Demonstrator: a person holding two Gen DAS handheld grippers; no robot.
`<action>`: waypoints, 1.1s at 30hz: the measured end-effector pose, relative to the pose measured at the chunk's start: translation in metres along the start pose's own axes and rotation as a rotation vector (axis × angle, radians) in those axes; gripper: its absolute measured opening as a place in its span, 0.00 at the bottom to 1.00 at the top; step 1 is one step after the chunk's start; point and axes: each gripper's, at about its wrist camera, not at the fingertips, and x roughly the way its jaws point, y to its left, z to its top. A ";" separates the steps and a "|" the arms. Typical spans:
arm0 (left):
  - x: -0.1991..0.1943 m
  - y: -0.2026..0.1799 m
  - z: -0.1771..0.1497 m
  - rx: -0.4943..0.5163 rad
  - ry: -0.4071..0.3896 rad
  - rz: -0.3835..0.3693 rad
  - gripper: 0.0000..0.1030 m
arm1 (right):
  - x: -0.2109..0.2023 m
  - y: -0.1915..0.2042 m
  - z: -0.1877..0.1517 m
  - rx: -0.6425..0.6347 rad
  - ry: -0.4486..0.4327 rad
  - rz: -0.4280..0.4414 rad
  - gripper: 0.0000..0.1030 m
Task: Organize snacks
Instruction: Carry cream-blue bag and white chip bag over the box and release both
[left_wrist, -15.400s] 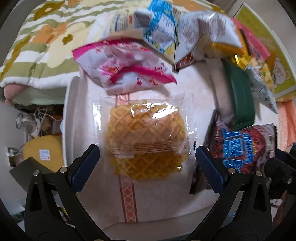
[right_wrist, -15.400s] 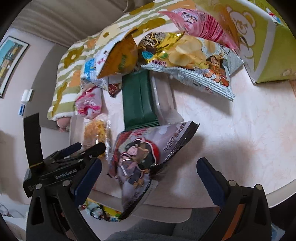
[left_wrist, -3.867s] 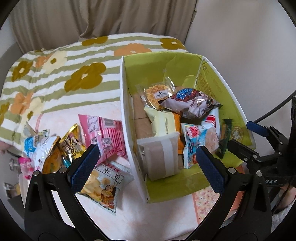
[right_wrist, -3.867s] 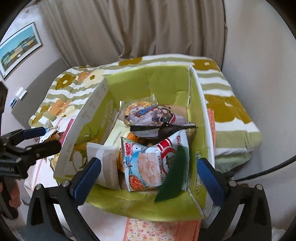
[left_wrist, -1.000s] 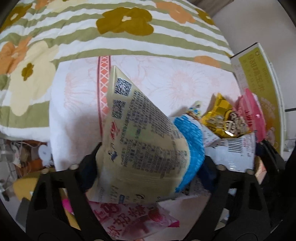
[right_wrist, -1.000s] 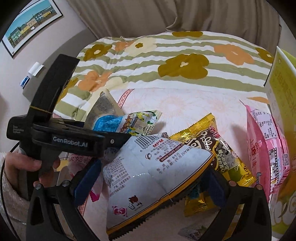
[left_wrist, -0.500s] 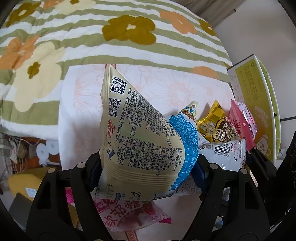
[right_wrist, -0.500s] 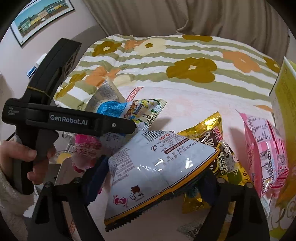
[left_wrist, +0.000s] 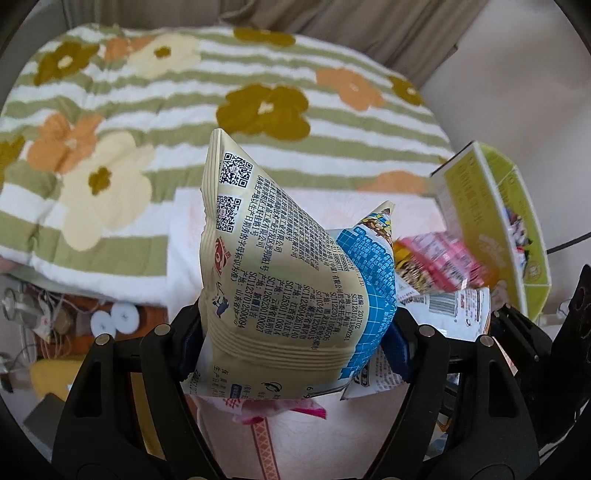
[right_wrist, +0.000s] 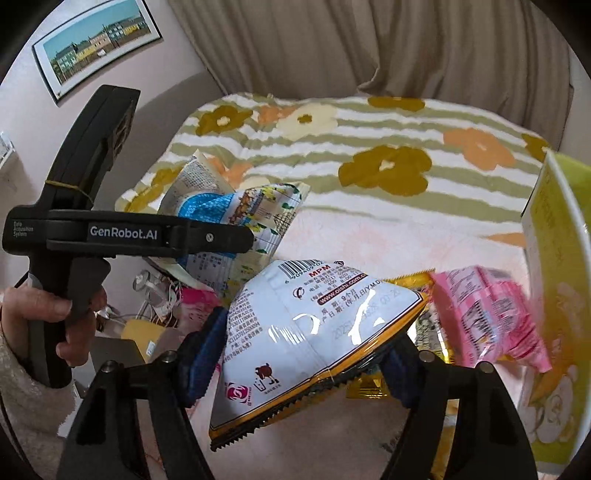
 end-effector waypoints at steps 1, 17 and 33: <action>-0.006 -0.002 0.002 0.002 -0.015 0.001 0.73 | -0.006 0.001 0.001 -0.005 -0.011 -0.006 0.69; -0.060 -0.108 0.023 0.047 -0.165 -0.019 0.73 | -0.131 -0.075 0.015 0.103 -0.155 -0.100 0.69; 0.005 -0.322 0.053 0.089 -0.196 -0.007 0.73 | -0.231 -0.266 0.039 0.138 -0.219 -0.178 0.69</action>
